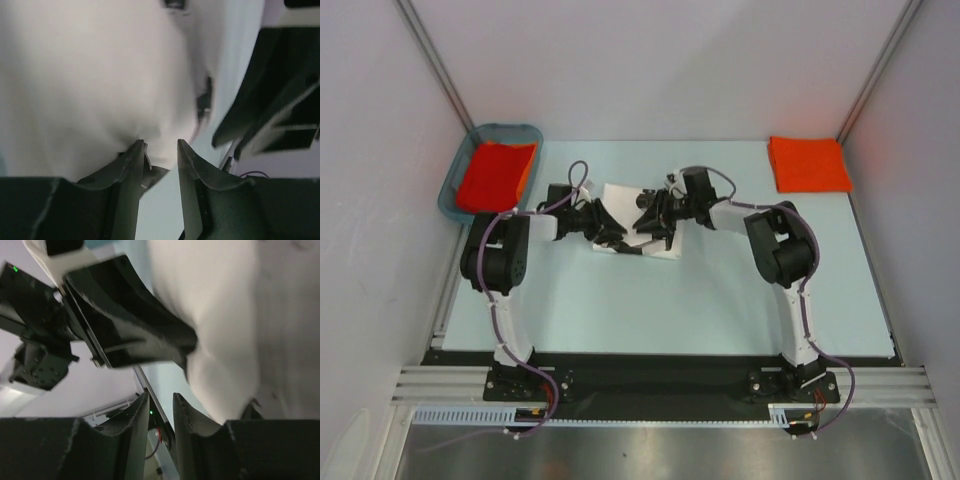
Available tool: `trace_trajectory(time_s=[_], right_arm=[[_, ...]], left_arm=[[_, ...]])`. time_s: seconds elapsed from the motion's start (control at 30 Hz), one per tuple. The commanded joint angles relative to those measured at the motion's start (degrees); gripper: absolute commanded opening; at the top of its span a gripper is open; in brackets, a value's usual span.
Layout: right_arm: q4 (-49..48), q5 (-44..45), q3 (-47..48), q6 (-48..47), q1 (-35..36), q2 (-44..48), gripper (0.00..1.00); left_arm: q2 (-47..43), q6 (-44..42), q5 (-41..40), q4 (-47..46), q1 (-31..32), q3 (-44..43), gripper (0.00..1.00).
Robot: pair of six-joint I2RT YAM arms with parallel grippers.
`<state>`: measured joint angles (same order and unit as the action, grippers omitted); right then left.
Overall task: Fold and stack the t-shirts
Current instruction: Fold the tshirt
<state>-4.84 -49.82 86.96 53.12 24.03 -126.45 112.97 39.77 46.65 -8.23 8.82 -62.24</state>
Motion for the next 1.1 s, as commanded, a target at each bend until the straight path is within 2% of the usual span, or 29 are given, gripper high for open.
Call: trace_trajectory(time_s=[0.0, 0.07, 0.17, 0.23, 0.33, 0.47, 0.53, 0.6, 0.7, 0.77, 0.87, 0.9, 1.07], right_arm=[[-12.8, -3.2, -7.7, 6.3, -2.2, -2.2, 0.31], [-12.2, -3.6, -12.5, 4.0, -3.3, -0.2, 0.3], [-1.9, -2.7, -16.5, -3.8, -6.3, 6.1, 0.3], [3.1, -2.4, -17.1, -7.8, -8.0, 9.3, 0.3], [10.7, -1.9, -16.4, -12.3, -8.5, 13.7, 0.31], [6.9, -1.2, -14.4, -8.9, -5.6, 14.2, 0.31], [5.5, -1.4, -12.4, -5.7, -4.2, 10.9, 0.31], [-2.0, -1.4, -12.3, -1.6, -2.7, 8.6, 0.32], [-10.1, -2.3, -13.7, 2.2, -2.3, 4.6, 0.32], [-9.8, -2.6, -14.7, 2.0, -2.8, 3.2, 0.32], [-3.6, -2.6, -16.3, -3.2, -3.6, 5.2, 0.32], [-1.5, -2.4, -16.8, -5.2, -4.1, 6.6, 0.33], [14.9, 0.3, -20.1, -16.5, -6.7, 16.3, 0.34]], left_arm=[[4.6, -7.7, -2.3, 2.2, -1.3, -1.4, 0.36], [3.5, -10.1, -2.7, 5.6, -3.2, 1.3, 0.35], [-4.6, -13.3, -4.0, 7.8, -3.5, 4.7, 0.38], [-11.1, -13.9, -5.0, 12.4, -2.9, 5.2, 0.4], [-17.0, -12.4, -3.9, 12.7, -2.5, 6.7, 0.44], [-15.7, -8.1, -1.1, 9.5, -1.3, 6.5, 0.45], [-13.3, -4.0, 0.5, 3.9, -1.3, 7.2, 0.44], [-10.0, -2.3, 0.7, -2.1, -1.4, 9.3, 0.44], [-5.6, -4.3, -0.2, -3.4, -2.5, 9.9, 0.43], [-4.2, -5.8, 0.1, -3.6, -4.4, 10.8, 0.43], [-4.5, -7.4, 0.9, -3.2, -7.2, 12.0, 0.43], [-5.4, -8.3, 0.2, -0.5, -7.7, 12.1, 0.43], [-15.9, -11.7, -1.5, 7.2, -8.1, 13.2, 0.45]])
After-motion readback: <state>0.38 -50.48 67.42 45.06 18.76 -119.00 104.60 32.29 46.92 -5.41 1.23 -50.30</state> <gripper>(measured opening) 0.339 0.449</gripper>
